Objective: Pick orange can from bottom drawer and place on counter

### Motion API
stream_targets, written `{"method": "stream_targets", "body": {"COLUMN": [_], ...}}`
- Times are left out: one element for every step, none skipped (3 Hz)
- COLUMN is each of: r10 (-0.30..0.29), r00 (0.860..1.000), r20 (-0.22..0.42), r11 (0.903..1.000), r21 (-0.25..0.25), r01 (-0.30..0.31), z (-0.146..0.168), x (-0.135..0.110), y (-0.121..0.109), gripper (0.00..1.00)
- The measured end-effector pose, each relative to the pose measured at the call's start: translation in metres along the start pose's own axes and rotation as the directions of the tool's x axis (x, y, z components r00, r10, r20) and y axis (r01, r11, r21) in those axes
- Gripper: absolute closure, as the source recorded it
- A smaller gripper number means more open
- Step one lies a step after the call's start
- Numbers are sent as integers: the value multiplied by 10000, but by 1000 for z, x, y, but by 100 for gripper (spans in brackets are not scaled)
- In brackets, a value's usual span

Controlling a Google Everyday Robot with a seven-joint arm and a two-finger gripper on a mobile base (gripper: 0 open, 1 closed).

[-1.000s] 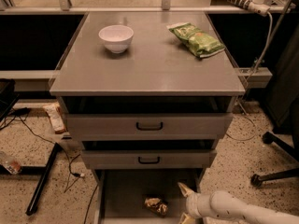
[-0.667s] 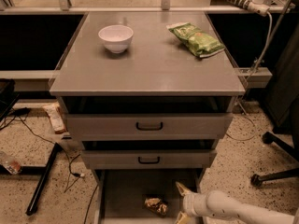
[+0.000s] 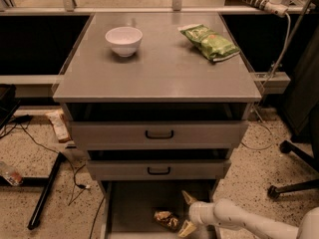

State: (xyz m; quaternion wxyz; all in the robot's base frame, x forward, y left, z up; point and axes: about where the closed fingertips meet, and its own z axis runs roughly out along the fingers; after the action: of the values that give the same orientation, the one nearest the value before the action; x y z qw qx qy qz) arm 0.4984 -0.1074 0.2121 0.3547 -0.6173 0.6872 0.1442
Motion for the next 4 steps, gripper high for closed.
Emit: {"method": "stream_targets", "body": {"r10": [301, 755, 1251, 1569], "r00": [9984, 9939, 9875, 9838], "r20": [468, 807, 955, 865], "r11": [9987, 9929, 9875, 9844], "r21": [-425, -975, -1083, -939], "r01": [-281, -676, -1146, -1487], "z": [19, 44, 60, 69], "x": [0, 6, 16, 23], "y": [6, 21, 29, 32], "gripper": [0, 0, 0, 0]}}
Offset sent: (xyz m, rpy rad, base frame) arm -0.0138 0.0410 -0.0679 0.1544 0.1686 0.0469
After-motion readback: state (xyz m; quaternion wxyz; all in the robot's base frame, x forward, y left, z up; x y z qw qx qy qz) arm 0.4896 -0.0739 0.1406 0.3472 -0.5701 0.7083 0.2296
